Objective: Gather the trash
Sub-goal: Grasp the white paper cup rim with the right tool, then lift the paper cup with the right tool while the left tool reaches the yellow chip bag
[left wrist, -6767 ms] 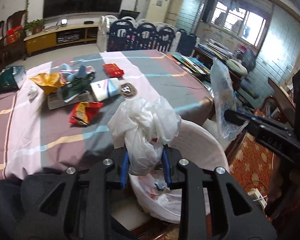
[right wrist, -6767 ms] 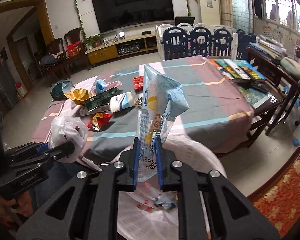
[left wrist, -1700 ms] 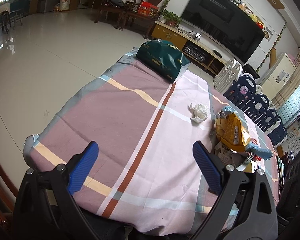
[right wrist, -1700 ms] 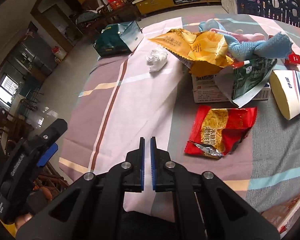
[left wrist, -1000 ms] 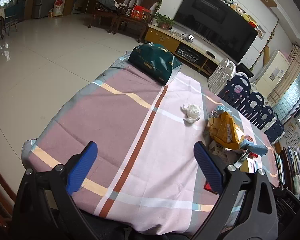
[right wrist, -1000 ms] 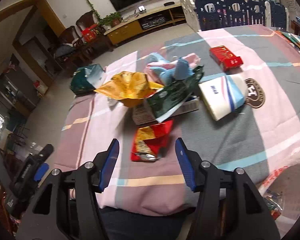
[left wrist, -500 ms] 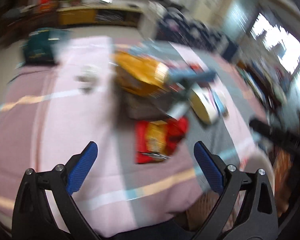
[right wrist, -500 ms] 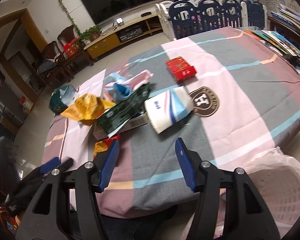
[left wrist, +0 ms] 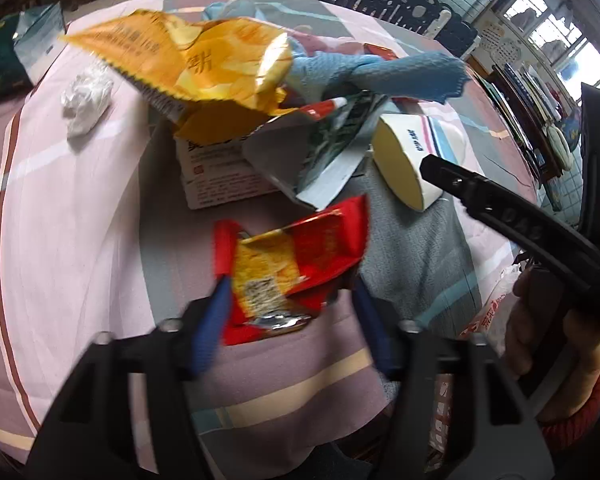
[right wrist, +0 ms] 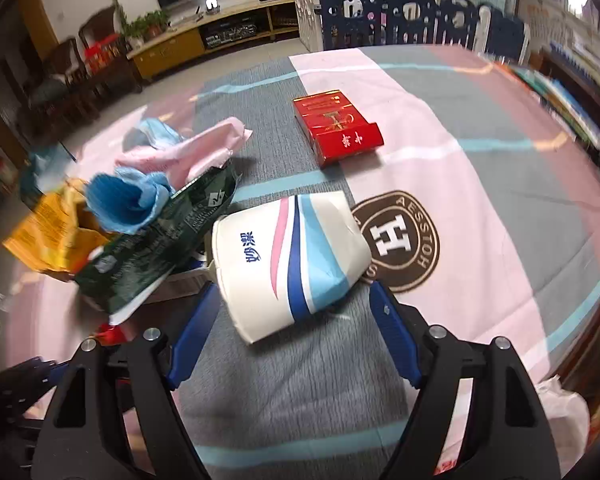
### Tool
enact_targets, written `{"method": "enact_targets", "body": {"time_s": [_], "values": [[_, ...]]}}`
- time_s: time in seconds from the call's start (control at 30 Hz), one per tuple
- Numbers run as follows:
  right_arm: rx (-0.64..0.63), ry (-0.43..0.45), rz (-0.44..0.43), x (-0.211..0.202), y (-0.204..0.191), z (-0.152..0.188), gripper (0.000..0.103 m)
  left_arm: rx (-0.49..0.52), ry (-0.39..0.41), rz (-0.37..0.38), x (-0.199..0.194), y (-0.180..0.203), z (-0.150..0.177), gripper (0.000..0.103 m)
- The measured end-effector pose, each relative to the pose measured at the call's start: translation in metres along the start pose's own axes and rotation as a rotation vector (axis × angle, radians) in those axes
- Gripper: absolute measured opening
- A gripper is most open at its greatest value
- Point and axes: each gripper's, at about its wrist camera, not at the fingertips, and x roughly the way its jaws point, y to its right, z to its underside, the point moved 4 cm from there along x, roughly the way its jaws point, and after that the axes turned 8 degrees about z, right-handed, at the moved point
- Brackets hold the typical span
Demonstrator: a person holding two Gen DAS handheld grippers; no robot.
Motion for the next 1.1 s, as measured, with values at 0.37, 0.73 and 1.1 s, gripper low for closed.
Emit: {"method": "enact_targets", "body": {"time_s": [0.37, 0.73, 1.1], "values": [[-0.179, 0.022, 0.176, 0.02, -0.019, 0.013, 0.047, -0.052, 0.182, 0.055, -0.041, -0.02, 0.005, 0.009], [-0.113, 0.051, 0.119, -0.009, -0.002, 0.029, 0.008, -0.066, 0.275, 0.05, -0.065, -0.027, 0.007, 0.007], [0.019, 0.041, 0.014, -0.044, 0.015, 0.062, 0.004, -0.101, 0.259, 0.026, -0.062, -0.039, 0.012, 0.007]]}}
